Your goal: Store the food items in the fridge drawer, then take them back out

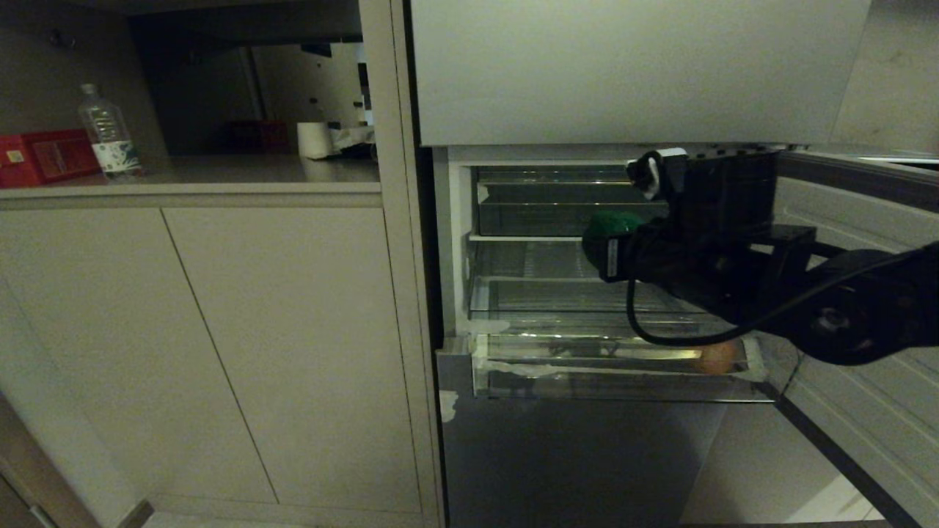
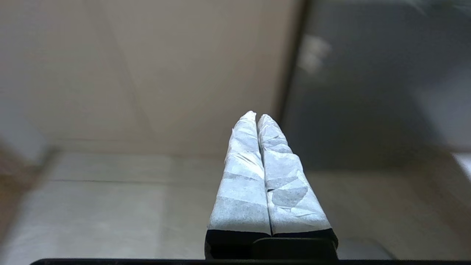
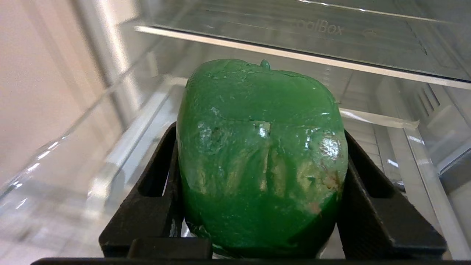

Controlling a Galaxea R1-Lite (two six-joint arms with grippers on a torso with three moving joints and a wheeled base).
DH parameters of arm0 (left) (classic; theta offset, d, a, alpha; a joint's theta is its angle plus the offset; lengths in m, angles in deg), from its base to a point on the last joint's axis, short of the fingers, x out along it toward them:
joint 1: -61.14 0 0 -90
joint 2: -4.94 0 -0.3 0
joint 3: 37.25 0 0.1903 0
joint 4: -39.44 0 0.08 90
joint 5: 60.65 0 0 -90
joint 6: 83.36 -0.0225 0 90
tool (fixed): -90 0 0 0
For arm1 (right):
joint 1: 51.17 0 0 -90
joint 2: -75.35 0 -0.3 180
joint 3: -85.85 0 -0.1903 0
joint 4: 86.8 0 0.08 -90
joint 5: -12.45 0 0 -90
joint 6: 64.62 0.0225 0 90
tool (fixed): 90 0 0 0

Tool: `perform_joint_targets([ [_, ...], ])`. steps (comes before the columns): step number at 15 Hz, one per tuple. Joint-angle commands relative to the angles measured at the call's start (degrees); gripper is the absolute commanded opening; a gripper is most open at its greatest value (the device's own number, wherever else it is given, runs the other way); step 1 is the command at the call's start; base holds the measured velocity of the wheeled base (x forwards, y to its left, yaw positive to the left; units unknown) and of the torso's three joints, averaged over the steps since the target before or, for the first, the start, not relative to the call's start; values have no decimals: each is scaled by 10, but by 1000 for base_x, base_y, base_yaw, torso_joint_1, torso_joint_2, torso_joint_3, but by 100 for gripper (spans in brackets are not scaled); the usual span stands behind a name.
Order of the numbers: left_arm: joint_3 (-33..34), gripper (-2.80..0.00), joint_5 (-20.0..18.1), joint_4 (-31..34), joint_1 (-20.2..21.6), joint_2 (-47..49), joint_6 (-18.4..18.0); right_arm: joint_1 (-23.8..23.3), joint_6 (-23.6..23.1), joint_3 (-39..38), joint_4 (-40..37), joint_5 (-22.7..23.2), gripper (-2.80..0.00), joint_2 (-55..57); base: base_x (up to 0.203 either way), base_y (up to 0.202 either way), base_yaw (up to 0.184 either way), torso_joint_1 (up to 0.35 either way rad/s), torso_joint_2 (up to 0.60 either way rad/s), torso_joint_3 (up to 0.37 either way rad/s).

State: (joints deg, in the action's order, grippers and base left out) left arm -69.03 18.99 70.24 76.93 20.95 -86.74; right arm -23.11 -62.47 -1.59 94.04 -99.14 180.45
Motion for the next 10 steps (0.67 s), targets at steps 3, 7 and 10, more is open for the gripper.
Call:
perform_joint_targets([
  [3,-21,-280,53,7,0,27,-1,-13,-1,96,1,-44,0,116,0,0,0,0,0,0],
  [7,0,-280,62,10,0,30,-1,-23,-2,123,1,-55,0,139,0,0,0,0,0,0],
  [10,1,-280,54,9,-14,53,-7,-24,1,115,1,-57,0,142,0,0,0,0,0,0],
])
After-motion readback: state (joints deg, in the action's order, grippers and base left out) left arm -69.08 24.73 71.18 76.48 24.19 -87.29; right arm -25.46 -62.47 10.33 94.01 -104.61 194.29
